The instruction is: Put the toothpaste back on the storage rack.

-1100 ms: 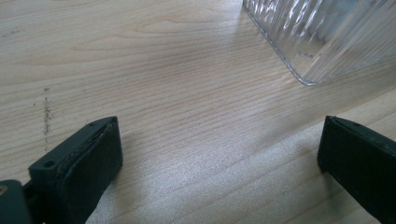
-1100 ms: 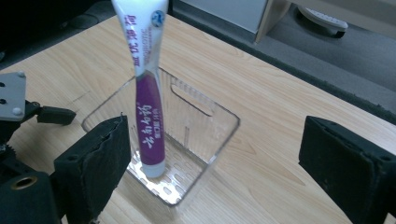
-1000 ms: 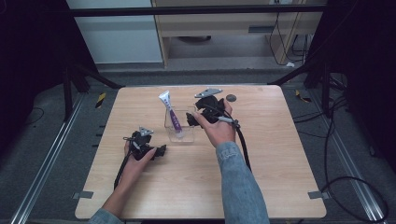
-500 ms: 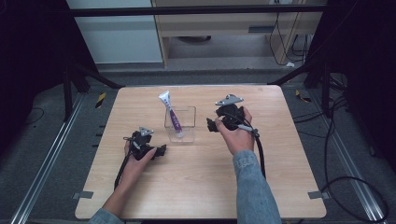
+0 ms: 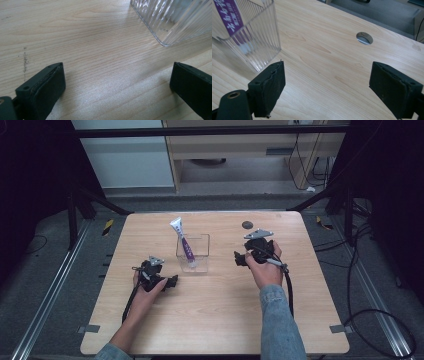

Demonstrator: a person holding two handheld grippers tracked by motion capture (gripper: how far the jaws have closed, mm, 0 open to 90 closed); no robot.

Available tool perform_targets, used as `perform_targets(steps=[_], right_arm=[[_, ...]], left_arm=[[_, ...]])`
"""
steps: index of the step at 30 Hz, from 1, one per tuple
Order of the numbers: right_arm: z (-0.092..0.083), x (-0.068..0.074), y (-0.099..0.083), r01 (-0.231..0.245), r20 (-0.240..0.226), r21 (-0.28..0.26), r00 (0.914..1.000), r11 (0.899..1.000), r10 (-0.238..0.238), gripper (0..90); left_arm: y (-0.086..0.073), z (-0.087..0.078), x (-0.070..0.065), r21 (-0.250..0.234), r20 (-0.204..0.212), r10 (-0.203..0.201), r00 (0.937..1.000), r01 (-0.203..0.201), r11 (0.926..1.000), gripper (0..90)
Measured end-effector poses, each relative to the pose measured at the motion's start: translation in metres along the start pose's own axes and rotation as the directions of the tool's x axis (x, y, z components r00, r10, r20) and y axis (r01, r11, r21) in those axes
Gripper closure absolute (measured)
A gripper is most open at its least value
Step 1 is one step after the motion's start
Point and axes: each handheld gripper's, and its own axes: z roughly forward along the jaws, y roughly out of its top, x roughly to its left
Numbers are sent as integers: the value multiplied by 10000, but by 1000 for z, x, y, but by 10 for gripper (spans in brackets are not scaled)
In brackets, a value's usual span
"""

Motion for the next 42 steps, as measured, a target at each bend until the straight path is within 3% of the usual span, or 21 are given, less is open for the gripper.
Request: perform_targets(steps=[8,17,27,32,42], right_arm=[[4,-12,-24,200,351,497,9991,9986,-218,163],[4,-23,-54,-17,471,953,9989,9955,-28,165],[9,-37,-85,-740,477,1160,9965,9905,689,166],[15,-46,-99,-1431,534,1133,9890,9832,1378,164],[30,-54,-108,-1999,608,848,9789,9761,1952,153]], left_arm=[[0,0,0,2,-7,-2,10000,2,10000,0],[0,0,0,1,-12,-5,10000,5,10000,0],[0,0,0,15,-38,-14,10000,14,10000,0],[0,0,0,11,-41,-16,10000,16,10000,0],[0,0,0,13,-37,-16,10000,17,10000,0]])
